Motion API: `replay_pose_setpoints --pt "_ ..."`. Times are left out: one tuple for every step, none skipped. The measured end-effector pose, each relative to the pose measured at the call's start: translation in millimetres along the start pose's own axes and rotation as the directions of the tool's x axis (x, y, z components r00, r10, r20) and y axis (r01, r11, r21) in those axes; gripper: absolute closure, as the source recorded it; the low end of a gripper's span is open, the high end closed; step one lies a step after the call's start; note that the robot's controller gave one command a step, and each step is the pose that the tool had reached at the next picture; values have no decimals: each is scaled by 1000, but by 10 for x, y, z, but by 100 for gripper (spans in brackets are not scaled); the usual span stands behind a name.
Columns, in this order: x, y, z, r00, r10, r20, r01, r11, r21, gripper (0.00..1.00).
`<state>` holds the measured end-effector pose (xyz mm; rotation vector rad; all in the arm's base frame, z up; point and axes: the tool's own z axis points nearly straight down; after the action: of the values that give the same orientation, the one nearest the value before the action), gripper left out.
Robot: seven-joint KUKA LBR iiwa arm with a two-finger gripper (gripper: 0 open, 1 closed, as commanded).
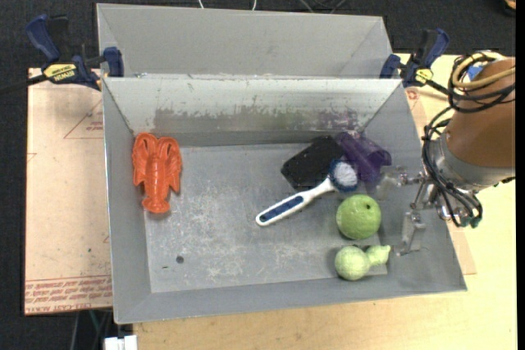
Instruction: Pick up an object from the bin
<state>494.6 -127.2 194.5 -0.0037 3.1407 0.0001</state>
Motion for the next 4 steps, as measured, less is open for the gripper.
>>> replay_pose_setpoints --pt "0 0 0 1000 0 0 0 1000 0 0" --pt "-18 181 733 996 -88 1 88 996 -1 100" --pt "-18 180 733 996 -89 1 89 996 -1 100" --pt "-45 346 927 999 -51 19 51 999 1 100"
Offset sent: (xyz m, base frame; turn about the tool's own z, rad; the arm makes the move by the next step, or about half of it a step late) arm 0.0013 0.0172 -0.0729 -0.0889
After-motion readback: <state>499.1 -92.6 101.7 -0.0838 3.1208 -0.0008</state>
